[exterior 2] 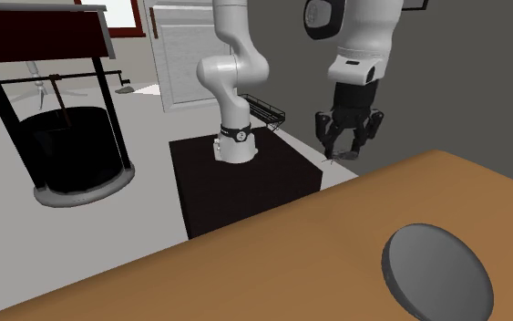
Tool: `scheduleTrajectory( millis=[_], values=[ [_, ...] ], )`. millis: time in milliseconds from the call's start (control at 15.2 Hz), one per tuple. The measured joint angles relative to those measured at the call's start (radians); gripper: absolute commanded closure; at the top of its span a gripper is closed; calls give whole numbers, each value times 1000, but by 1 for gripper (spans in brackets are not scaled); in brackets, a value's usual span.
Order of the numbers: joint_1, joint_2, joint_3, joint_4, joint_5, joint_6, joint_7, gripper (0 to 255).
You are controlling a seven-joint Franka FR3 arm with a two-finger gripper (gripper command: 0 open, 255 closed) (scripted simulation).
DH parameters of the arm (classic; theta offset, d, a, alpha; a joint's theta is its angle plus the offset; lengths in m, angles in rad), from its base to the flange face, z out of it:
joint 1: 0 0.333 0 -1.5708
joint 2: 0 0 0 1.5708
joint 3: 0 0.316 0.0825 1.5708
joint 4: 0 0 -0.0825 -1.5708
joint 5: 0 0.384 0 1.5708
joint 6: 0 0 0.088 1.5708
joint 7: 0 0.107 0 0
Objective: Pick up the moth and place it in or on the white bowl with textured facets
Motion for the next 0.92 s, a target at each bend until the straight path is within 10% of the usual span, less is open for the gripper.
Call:
scheduleTrajectory(
  millis=[924],
  values=[
    [110,565,15,776,-165,-235,159,255]
  ],
)
